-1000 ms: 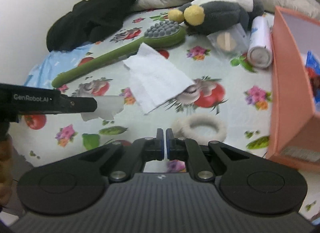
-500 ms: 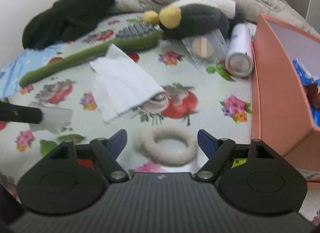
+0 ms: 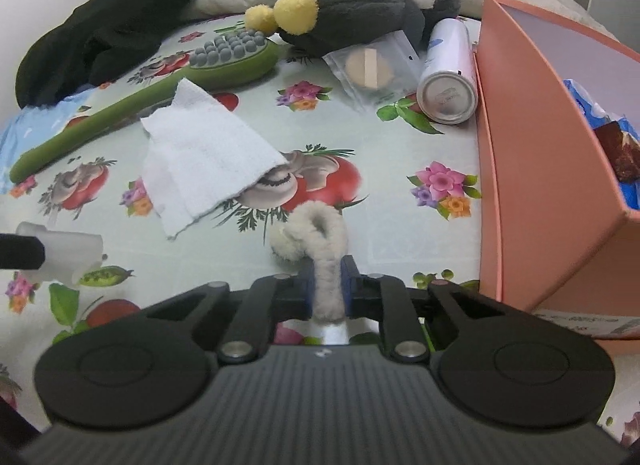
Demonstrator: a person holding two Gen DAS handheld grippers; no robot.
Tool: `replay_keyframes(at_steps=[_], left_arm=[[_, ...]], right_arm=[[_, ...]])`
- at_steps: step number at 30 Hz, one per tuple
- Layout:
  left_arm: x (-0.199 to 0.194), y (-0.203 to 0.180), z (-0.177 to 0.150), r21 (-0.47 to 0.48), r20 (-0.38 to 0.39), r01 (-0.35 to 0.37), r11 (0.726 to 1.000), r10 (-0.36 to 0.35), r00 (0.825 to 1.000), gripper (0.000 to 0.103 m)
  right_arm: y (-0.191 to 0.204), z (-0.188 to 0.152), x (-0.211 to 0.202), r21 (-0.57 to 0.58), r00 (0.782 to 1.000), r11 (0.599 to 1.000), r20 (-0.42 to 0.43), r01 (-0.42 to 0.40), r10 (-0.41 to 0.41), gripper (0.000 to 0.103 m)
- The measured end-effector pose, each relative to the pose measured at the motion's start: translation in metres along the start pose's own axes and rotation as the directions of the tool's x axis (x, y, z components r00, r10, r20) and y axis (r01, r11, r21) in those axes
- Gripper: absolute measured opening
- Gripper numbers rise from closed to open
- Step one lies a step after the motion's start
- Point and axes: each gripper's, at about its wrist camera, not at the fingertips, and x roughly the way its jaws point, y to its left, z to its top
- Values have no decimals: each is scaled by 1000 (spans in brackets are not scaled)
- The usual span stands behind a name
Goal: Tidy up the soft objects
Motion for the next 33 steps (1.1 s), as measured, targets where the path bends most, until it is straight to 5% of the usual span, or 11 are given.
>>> replay_keyframes(at_steps=[16, 33], left_arm=[[-32, -61, -16, 10, 58, 40, 999, -41, 997, 23], [-83, -137, -20, 79, 139, 130, 988, -140, 980, 23]], right_arm=[[-18, -1, -95, 24, 993, 998, 109, -53, 50, 14], [-57, 1, -215, 44, 950, 997, 308, -63, 47, 14]])
